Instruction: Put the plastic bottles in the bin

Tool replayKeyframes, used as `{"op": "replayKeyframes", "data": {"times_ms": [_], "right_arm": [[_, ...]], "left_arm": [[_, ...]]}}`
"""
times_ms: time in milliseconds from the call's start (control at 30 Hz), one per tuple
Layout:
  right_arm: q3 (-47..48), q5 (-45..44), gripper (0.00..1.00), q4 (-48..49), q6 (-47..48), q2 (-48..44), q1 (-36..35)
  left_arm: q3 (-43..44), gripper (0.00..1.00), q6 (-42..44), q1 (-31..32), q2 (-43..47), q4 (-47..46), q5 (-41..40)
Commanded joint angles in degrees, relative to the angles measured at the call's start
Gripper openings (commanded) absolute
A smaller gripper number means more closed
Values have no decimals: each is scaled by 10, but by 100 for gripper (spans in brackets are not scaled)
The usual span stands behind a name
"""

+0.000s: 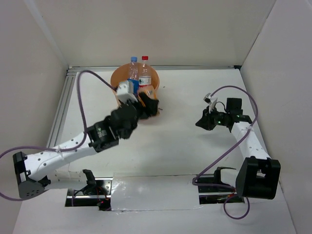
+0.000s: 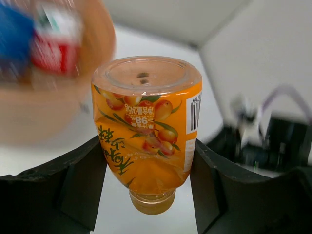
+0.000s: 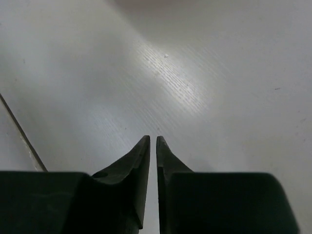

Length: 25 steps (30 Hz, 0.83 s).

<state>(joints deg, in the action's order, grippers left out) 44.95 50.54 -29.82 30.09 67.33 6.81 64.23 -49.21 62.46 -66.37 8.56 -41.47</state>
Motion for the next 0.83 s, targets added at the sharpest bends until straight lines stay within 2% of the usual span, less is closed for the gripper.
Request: {"op": "replayKeyframes", "data": {"times_ms": [0, 33, 67, 100, 167, 200, 267, 333, 367, 400, 500, 567, 600, 733, 800], "right_arm": [[1, -9, 16, -2, 15, -3, 3], [1, -15, 21, -2, 15, -3, 3], [10, -15, 47, -2, 15, -3, 3], [17, -15, 62, -8, 15, -3, 3], [22, -20, 79, -9, 15, -3, 3], [22, -20, 100, -3, 15, -14, 3], [22, -28, 100, 3, -2, -23, 3], [22, -50, 100, 16, -14, -30, 3], [22, -55, 100, 16, -29, -37, 3], [22, -64, 100, 23, -43, -37, 3], [22, -136, 100, 49, -109, -48, 3], [28, -216, 100, 64, -130, -48, 3], [28, -216, 100, 64, -137, -48, 3], [9, -303, 100, 104, -166, -59, 3], [-2, -316, 100, 118, -174, -65, 3]], "left_arm": [[35, 0, 159, -106, -17, -85, -48], [41, 0, 169, -129, -24, -100, -41], [55, 0, 169, -176, -48, -109, -34], [67, 0, 163, -197, -64, -99, -28], [91, 0, 149, -231, -98, -79, -23], [110, 0, 149, -254, -131, -72, -23], [120, 18, 137, -274, -157, -43, 3], [127, 57, 132, -286, -177, -36, 19], [132, 93, 132, -286, -177, -24, 26], [132, 100, 132, -286, -177, -18, 26], [146, 100, 149, -286, -168, -3, 26], [130, 100, 182, -266, -135, -11, 26], [129, 100, 193, -266, -119, -11, 32], [33, 100, 228, -223, -24, -28, 80], [-14, 100, 244, -218, 20, -28, 112]]}}
